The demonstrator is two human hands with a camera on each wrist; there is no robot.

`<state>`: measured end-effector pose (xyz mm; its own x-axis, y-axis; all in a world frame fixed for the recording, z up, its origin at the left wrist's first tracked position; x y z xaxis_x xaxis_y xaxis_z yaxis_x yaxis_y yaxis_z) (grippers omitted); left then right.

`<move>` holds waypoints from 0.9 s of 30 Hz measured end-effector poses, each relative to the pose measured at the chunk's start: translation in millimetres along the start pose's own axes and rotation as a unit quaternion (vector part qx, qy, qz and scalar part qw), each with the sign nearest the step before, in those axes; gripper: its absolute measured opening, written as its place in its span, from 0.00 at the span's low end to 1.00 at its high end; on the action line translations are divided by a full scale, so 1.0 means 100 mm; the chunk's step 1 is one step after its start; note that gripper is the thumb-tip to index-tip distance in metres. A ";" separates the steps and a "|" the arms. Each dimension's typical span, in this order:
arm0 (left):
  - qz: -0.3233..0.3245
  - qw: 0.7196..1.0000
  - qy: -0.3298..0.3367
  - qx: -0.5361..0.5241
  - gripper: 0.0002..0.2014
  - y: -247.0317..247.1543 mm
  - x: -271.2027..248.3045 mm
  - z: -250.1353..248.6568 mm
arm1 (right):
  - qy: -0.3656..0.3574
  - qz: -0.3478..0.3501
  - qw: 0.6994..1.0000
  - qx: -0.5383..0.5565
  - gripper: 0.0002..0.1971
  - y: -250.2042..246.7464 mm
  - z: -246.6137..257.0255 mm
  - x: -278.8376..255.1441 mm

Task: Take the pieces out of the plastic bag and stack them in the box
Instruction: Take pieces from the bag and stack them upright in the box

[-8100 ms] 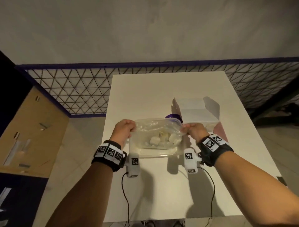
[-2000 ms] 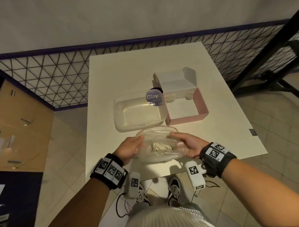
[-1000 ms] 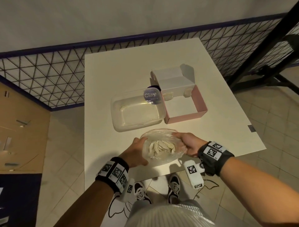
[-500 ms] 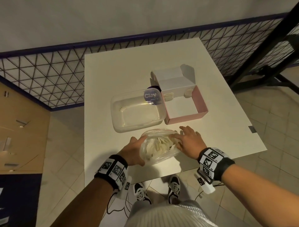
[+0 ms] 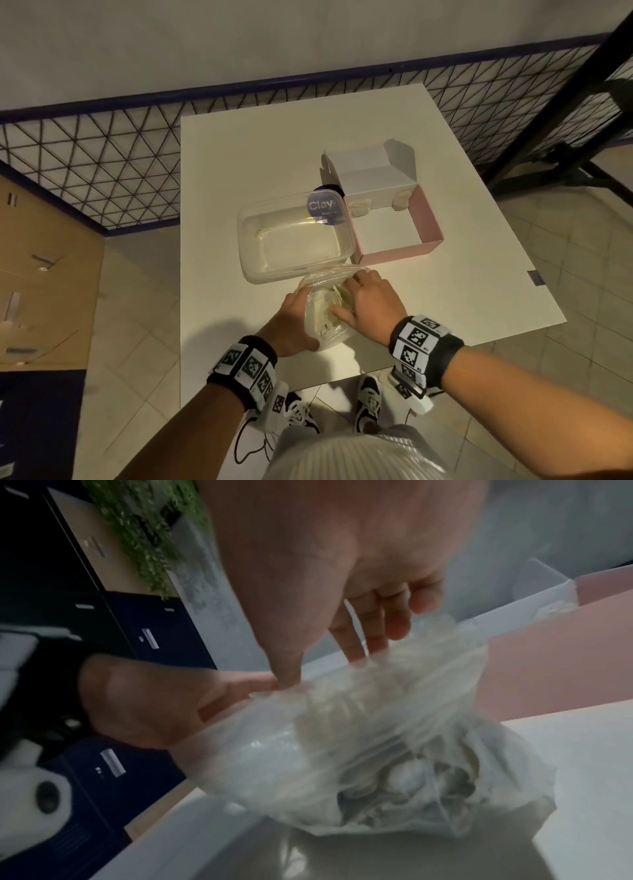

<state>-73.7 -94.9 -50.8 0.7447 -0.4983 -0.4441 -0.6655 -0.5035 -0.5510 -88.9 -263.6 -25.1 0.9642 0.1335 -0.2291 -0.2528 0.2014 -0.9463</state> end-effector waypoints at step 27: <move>0.039 0.998 -0.044 -0.004 0.56 -0.12 0.13 0.19 | 0.133 0.055 0.988 -0.051 0.18 0.21 0.26 0.19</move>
<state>-55.2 -81.8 -63.1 0.6920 -0.4722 -0.5460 -0.7216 -0.4721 -0.5063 -78.2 -232.2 -43.3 0.9218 -0.1125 -0.3710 -0.3610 0.0994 -0.9272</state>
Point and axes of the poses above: each hand's wrist, its own x-axis towards the middle knuckle, its own y-axis out of the palm, z = x × y, the point moved 3 cm from there along x, towards the middle knuckle, and after that the axes turned 1 degree about z, right-handed, at the moved point
